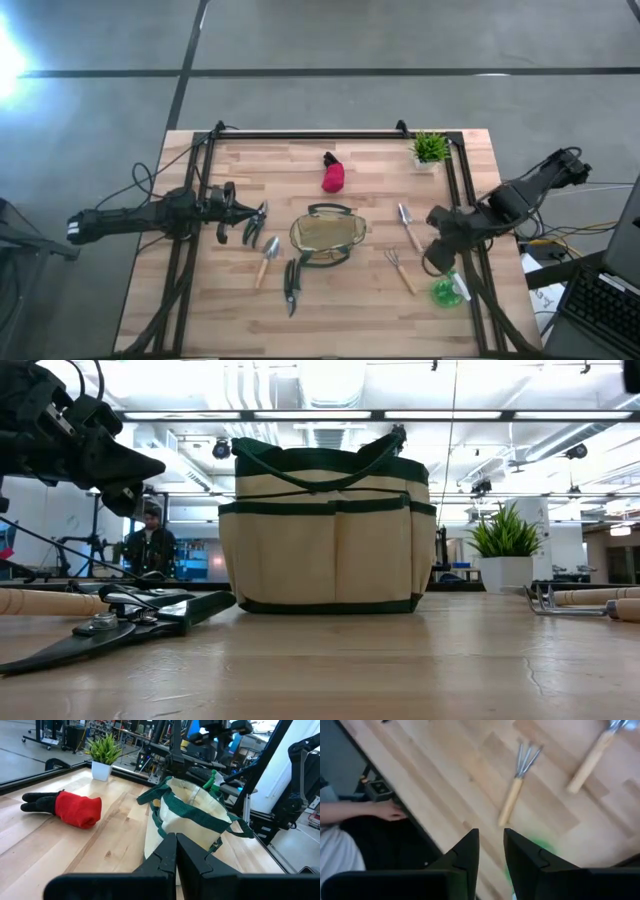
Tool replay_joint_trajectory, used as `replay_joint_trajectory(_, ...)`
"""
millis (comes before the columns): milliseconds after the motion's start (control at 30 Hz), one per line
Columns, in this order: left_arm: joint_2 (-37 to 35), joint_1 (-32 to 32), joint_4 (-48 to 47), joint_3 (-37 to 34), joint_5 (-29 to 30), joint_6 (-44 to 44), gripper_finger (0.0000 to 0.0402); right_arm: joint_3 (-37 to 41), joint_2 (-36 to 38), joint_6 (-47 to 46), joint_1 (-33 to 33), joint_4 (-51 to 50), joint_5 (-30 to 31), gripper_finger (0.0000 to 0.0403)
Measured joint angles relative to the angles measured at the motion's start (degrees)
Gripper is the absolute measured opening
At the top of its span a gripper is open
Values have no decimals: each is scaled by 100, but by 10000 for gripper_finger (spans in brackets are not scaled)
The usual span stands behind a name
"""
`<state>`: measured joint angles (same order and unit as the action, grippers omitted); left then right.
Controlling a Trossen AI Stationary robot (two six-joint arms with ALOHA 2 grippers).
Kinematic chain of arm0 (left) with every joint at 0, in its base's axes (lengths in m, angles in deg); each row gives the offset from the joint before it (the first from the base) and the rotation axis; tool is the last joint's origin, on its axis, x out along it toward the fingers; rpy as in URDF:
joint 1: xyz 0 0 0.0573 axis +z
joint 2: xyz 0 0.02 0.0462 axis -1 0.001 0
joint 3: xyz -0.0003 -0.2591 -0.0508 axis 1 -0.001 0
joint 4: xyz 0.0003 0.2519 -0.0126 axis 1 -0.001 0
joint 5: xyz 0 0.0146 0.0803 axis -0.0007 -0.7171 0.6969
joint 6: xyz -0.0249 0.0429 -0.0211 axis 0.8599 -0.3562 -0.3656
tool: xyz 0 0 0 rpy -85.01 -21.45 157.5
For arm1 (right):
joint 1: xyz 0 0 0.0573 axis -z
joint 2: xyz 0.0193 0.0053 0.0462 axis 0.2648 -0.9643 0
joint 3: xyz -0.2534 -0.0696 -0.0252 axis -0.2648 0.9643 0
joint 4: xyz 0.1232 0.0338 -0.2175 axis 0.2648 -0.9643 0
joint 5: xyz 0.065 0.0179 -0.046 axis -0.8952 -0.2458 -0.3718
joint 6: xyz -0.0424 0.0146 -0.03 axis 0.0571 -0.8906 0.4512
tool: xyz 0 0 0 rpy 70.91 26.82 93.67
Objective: Pick & Place Garden tools in Gardening bag
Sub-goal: Put the green spray bottle into the white gardening bag
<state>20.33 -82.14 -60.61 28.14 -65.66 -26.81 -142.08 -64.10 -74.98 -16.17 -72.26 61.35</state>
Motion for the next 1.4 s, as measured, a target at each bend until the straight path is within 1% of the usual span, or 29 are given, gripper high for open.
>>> replay_joint_trajectory(100, 0, 0, 0, 0, 1, 0, 10, -94, -55, -300, -208, -74, 15, 71)
replay_joint_trajectory(300, 1, -1, 0, 0, -1, 0, 10, -254, -206, -1319, -715, -484, -26, 60)
replay_joint_trajectory(433, 1, -1, 0, 0, 0, 1, 10, -344, -326, -2002, -1100, -487, -43, 59)
replay_joint_trajectory(700, 2, -1, 0, 0, -1, 0, 10, -461, -719, -2960, -1763, -634, -97, 57)
replay_joint_trajectory(800, 1, -1, 2, 0, -1, 0, 10, -500, -873, -3095, -1919, -719, -128, 57)
replay_joint_trajectory(967, 0, 1, 2, 0, -1, 0, 10, -586, -1154, -3221, -2042, -1207, -526, 56)
replay_joint_trajectory(1200, 2, -1, 2, 0, 0, 0, 10, -670, -1379, -3390, -2112, -1315, -600, 57)
replay_joint_trajectory(1300, 2, -1, 2, 0, -1, 0, 10, -673, -1386, -3454, -2112, -1322, -622, 68)
replay_joint_trajectory(1400, 2, 0, 2, 0, -1, 2, 10, -673, -1376, -3486, -2112, -1341, -537, 89)
